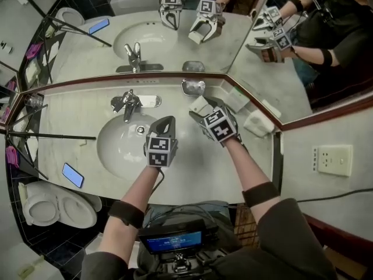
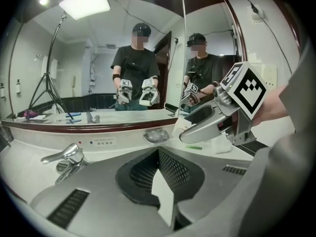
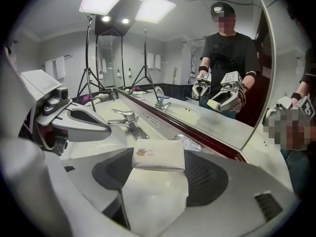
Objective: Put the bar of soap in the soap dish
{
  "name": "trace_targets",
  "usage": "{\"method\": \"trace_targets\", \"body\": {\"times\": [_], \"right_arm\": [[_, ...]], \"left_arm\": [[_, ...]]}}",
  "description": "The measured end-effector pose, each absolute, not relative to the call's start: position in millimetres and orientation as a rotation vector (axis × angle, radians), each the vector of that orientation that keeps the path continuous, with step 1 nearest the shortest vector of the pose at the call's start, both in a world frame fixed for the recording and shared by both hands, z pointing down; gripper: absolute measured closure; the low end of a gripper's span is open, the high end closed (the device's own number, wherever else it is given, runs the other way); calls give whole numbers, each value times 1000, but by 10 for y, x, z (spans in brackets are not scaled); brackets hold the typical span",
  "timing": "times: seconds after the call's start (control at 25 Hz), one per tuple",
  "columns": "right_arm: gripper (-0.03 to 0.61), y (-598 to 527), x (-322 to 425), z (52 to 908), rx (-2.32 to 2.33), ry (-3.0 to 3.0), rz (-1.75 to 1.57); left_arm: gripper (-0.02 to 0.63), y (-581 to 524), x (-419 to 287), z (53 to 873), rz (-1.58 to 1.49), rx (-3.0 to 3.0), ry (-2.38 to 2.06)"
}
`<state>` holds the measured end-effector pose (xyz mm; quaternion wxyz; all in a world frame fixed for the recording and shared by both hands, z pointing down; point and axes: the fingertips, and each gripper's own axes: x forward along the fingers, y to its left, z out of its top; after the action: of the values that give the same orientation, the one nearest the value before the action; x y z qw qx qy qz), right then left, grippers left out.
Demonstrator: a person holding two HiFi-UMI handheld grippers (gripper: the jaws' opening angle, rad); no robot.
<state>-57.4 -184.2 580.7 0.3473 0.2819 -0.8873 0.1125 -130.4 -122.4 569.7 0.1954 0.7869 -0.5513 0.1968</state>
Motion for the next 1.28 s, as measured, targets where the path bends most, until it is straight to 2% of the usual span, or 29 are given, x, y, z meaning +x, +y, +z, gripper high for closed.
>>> {"method": "trace_targets", "body": {"times": [0.28,0.8,1.28], "right_arm": [[241,-2542,-785,6063,750,-2233,321],[230,-2943,-765,6686,807,-2120,412],[199,-2914,-789,6547,824,-2120,367]], "left_arm": [[611,-1783,-1354,5795,581,2181,-1553],[611,-2127,-1502,5953,573,2136,-1553],[611,-2043,-1474,5985,554,2124,-1541]]}}
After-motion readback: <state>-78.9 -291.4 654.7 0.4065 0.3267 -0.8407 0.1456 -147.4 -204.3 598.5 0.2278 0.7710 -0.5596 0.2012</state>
